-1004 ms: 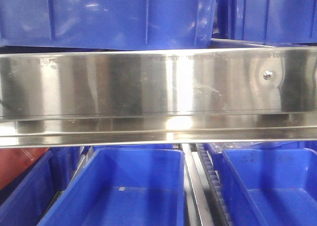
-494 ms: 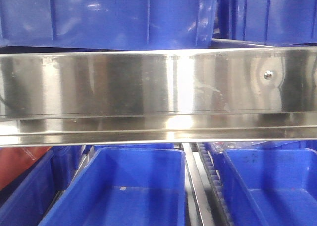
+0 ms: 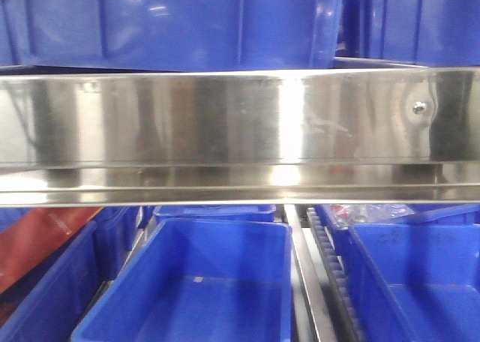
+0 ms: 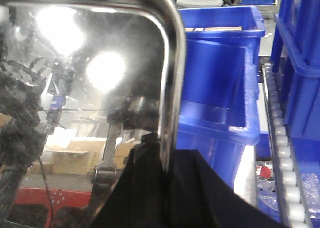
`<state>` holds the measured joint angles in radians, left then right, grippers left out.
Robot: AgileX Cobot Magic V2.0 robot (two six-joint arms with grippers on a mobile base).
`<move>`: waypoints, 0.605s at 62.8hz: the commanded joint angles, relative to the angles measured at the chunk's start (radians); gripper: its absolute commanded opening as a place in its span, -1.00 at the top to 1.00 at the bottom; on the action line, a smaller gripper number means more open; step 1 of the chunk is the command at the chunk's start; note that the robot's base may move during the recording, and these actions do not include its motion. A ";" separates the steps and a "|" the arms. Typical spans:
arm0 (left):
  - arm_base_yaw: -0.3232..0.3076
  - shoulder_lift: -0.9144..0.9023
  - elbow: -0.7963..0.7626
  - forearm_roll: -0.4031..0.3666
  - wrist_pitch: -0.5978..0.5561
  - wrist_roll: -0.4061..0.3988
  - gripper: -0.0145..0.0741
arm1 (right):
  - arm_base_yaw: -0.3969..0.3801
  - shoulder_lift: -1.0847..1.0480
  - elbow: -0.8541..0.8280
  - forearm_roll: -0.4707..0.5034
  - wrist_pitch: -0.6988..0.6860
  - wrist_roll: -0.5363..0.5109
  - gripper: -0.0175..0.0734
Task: Stack silver trays without gaps
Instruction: 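Hold the tray with both grippers while the base turns away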
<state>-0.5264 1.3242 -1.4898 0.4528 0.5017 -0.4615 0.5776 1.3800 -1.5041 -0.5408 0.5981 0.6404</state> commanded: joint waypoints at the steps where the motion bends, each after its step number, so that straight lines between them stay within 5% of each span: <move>1: -0.027 0.000 -0.008 -0.021 -0.109 0.005 0.70 | 0.022 -0.001 -0.010 0.024 -0.232 -0.022 0.79; 38: -0.027 0.000 -0.008 -0.021 -0.109 0.005 0.70 | 0.022 -0.001 -0.010 0.024 -0.248 -0.022 0.79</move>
<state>-0.5264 1.3242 -1.4898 0.4528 0.4959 -0.4596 0.5776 1.3800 -1.5041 -0.5394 0.5981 0.6404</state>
